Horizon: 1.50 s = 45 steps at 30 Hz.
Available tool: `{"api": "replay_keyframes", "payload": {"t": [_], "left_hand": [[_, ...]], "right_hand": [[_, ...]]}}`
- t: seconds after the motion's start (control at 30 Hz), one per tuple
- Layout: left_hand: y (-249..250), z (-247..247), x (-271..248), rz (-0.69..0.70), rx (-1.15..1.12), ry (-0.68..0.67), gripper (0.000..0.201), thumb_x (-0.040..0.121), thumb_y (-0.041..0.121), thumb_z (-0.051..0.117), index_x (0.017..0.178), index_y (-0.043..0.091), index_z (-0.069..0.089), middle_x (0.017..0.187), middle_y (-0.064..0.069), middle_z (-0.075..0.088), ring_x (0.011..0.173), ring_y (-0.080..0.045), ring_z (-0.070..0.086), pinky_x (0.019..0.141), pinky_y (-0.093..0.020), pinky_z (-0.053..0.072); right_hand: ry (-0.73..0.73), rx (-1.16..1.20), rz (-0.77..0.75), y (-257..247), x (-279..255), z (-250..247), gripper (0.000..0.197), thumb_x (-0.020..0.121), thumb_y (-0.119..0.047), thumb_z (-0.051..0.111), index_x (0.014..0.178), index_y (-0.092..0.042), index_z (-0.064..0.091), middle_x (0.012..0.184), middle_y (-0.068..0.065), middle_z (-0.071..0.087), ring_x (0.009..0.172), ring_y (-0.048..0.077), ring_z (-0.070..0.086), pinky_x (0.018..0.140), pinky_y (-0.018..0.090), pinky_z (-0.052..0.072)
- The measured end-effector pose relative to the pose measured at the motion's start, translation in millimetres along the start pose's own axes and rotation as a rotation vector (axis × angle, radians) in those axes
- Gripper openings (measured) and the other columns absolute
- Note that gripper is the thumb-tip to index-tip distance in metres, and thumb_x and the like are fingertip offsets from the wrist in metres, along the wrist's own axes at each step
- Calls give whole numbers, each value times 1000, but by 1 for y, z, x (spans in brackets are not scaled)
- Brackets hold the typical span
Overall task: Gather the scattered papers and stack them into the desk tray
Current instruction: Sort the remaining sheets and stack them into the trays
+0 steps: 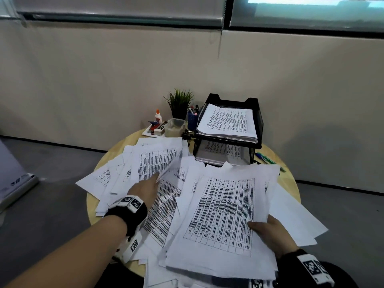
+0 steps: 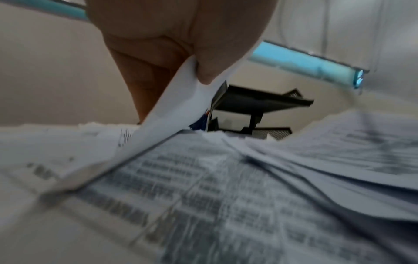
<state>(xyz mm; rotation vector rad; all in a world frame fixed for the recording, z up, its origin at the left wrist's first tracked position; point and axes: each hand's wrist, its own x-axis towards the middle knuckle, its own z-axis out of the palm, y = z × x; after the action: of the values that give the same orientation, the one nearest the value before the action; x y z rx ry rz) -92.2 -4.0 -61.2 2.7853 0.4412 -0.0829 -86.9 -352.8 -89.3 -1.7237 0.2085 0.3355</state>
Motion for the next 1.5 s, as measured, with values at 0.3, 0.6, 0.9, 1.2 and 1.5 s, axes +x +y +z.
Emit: {"api": "replay_keyframes", "payload": {"t": [0.3,0.6,0.9,1.2,1.5], "left_hand": [[37,-11,-60,168,-249,15,46,103,33,27,148,30,24,137,-8,53,106,-23,63,88,-28,48],[66,37,-107,339,-219,-333,46,103,27,27,149,27,21,158,0,11,146,-19,14,118,-34,11],[89,47,-123,512,-22,-501,77,86,70,22,125,12,54,131,-14,52,121,-25,48,105,-43,37],[49,41,-84,-76,-538,-141,12,93,23,52,88,13,56,78,1,56,67,-11,51,71,-31,49],[25,32,-73,-155,-874,-120,14,82,19,71,73,12,63,60,6,62,62,-9,58,57,-17,38]], "right_hand": [[-91,144,32,-6,-16,25,23,79,3,68,101,-2,63,85,13,72,74,28,68,54,23,54],[-44,305,223,3,-17,37,28,95,-26,56,112,-4,56,122,17,59,96,23,59,90,17,46],[-137,317,269,2,-27,33,31,88,-4,58,115,10,58,103,32,65,86,42,65,78,50,54],[-146,226,197,12,-19,34,32,80,15,54,111,8,60,104,29,67,96,46,65,85,55,52],[-184,229,105,5,-19,39,37,79,10,61,115,4,59,103,21,71,91,36,68,84,47,55]]}}
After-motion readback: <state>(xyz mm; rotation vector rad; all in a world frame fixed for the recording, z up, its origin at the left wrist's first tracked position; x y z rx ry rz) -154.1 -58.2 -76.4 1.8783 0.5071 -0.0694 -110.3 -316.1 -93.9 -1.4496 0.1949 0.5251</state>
